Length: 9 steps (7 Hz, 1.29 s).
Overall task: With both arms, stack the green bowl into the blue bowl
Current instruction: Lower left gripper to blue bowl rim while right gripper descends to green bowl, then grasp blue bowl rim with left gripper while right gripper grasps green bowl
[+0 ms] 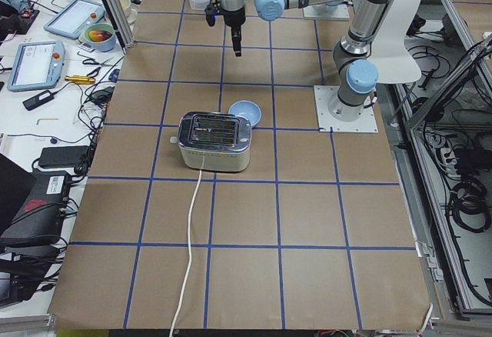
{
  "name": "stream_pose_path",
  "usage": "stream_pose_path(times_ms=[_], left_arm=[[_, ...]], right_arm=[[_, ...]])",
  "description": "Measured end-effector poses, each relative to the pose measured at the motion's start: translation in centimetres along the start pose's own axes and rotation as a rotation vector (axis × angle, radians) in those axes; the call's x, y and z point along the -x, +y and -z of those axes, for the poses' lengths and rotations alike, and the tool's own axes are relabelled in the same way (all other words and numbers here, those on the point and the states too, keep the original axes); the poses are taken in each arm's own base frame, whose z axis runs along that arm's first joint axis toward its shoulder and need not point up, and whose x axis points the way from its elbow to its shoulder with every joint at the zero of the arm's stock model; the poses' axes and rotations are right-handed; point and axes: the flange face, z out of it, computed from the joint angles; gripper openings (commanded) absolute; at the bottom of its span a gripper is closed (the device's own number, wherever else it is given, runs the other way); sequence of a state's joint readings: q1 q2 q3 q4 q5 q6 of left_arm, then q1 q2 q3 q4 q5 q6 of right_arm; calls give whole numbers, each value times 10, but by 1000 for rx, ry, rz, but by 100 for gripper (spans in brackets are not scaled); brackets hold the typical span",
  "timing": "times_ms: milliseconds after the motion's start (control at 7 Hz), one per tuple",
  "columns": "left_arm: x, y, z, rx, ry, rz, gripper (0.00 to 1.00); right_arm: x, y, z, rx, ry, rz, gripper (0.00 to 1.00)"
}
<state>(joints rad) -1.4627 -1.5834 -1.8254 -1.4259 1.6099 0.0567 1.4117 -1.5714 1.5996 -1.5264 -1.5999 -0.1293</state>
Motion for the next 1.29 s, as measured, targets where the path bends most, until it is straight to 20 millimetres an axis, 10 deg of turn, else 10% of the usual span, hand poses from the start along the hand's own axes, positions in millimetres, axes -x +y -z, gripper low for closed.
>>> stream_pose_path(times_ms=[429,1000,1286], left_arm=[[38,3,-92,54,-17,25,95],[51,3,-161,61,-76,18,88],[53,1,-177,73,-95,2,18]], right_arm=[[-109,-38,-64,25,-38,-24,100],[-123,-49,-157,108,-104,0,100],[-123,-60,-205,106,-124,2,100]])
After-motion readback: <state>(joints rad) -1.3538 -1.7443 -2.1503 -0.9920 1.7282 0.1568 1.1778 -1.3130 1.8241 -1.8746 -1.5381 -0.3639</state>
